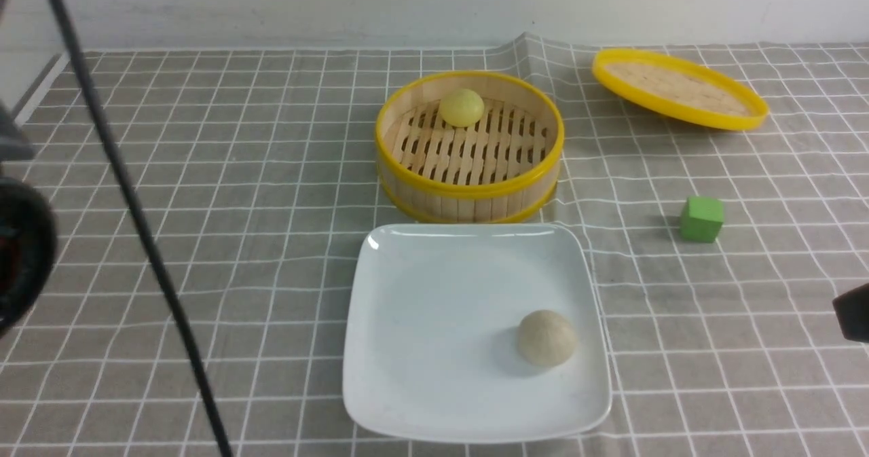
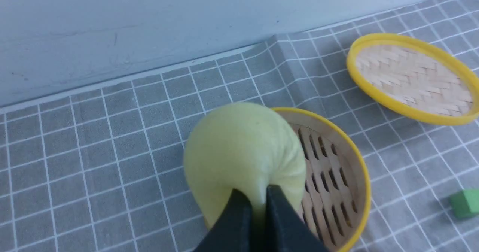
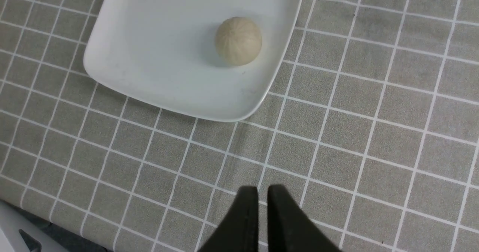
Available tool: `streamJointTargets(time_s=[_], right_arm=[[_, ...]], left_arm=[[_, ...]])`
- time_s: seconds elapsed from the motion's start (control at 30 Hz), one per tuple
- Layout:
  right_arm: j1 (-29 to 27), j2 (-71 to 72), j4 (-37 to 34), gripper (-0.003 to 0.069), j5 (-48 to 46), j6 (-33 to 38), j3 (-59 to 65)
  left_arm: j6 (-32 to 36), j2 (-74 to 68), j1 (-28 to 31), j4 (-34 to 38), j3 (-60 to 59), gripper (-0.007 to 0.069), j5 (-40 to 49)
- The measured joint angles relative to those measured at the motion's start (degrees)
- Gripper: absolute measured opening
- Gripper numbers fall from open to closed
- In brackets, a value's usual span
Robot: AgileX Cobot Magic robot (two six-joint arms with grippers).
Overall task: Put the steamed buns into the plate on the grey tablecloth.
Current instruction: 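Carry the bun from the bamboo steamer to the plate with the left gripper, then reach into the bamboo steamer and grasp a bun with the left gripper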
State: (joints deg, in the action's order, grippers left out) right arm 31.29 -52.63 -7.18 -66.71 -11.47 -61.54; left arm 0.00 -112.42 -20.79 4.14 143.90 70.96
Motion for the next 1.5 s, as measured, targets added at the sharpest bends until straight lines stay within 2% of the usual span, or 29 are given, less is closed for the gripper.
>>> streamJointTargets(time_s=[0.07,0.23,0.3,0.33,0.43,0.5,0.6,0.73,0.9,1.1,1.17,1.2,1.23,1.27,1.33,1.4,1.47,1.5], right_arm=[[0.0,0.0,0.0,0.0063,-0.19,0.0,0.0],[0.0,0.0,0.0,0.0071,-0.64,0.0,0.0],[0.0,0.0,0.15,0.0071,-0.57,0.0,0.0],[0.0,0.0,0.23,0.0071,-0.57,0.0,0.0],[0.0,0.0,0.59,0.0071,0.09,0.0,0.0],[0.0,0.0,0.79,0.0071,0.2,0.0,0.0],[0.0,0.0,1.08,0.0071,0.27,0.0,0.0],[0.0,0.0,1.43,0.0076,0.51,0.0,0.0],[0.0,0.0,1.96,0.0081,1.05,0.0,0.0],[0.0,0.0,1.96,0.0082,1.14,0.0,0.0],[0.0,0.0,1.96,0.0082,1.14,0.0,0.0],[0.0,0.0,1.96,0.0083,1.14,0.0,0.0],[0.0,0.0,1.96,0.0084,1.14,0.0,0.0],[-0.05,0.0,2.0,0.0085,1.14,0.0,0.0],[-0.05,0.0,2.0,0.0089,1.19,0.0,0.0],[-0.05,0.0,2.0,0.0092,1.19,0.0,0.0],[-0.05,0.0,2.0,0.0092,1.19,0.0,0.0],[-0.05,0.0,2.0,0.0094,1.19,0.0,0.0]], left_arm=[[0.0,3.77,-0.12,0.36,-5.21,0.0022,0.0],[2.99,19.08,0.0,3.57,-35.04,0.0022,0.0],[5.84,22.71,0.0,9.25,-47.64,0.0022,-0.43],[6.54,23.0,0.0,9.93,-48.73,0.0022,-0.6],[13.62,25.19,-0.07,21.37,-64.7,0.0022,-7.06],[19.18,24.94,-0.07,27.64,-71.71,0.0025,-11.92],[25.94,23.38,-0.07,33.27,-78.35,0.0028,-17.24],[32.04,20.26,-0.07,37.69,-80.27,0.0033,-20.03],[34.8,16.01,-0.07,38.96,-80.33,0.0056,-21.92],[35.07,10.4,-0.07,42.09,-80.33,0.0179,-22.65],[35.11,9.6,-0.07,43.19,-80.33,0.0241,-23.17],[35.11,9.19,-0.07,43.82,-80.33,0.0307,-23.81],[35.11,9.17,-0.07,43.82,-80.24,0.0315,-23.89],[35.11,9.11,-0.07,43.66,-79.24,0.0377,-24.03],[35.05,9.11,-0.07,42.61,-76.96,0.0438,-23.97],[33.56,9.11,0.3,40.06,-72.62,0.0468,-22.77],[32.26,9.05,0.68,38.45,-70.03,0.0468,-21.84],[28.91,8.98,1.53,35.59,-65.77,0.0443,-20.51]])
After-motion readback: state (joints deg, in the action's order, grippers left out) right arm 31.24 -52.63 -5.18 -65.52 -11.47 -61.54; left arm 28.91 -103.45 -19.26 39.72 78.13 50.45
